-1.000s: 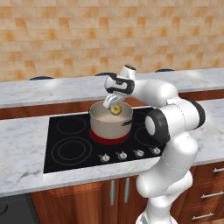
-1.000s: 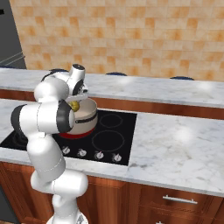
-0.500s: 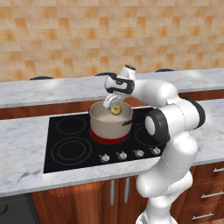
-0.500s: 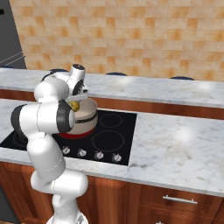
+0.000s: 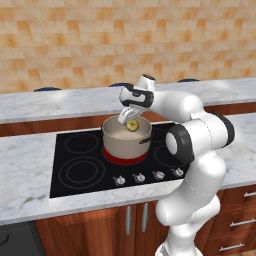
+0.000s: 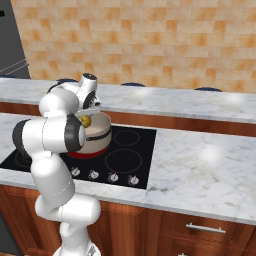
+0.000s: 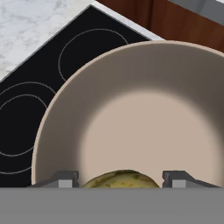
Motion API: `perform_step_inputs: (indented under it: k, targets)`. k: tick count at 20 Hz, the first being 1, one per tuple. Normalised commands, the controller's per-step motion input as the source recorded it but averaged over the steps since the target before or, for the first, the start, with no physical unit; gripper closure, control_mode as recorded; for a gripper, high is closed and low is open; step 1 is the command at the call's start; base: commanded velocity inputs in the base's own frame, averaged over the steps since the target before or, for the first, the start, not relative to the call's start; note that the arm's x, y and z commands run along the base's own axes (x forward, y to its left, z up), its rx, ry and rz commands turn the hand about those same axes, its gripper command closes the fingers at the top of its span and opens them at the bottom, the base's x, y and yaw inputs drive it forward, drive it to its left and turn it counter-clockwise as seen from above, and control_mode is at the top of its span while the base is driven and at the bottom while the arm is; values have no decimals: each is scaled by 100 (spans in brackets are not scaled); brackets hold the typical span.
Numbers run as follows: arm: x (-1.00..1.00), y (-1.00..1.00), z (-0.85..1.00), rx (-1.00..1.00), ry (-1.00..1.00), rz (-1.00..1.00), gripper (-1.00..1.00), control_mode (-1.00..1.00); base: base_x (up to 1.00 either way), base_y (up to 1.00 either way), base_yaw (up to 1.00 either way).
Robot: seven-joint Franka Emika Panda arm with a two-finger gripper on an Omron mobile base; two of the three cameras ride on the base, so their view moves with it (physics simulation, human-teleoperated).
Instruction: Turn on the burner for the pot on the stove. Wait thirty seconds for the pot to heat up. Then add the squash to the pot.
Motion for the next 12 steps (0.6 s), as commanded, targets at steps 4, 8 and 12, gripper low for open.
perform_step_inputs:
  k: [4,8,12]
  targets:
    - [0,0,0,0,0,0,100,-100,0,0,0]
    - [0,0,0,0,0,0,100,-100,0,0,0]
    - [0,0,0,0,0,0,100,-100,0,0,0]
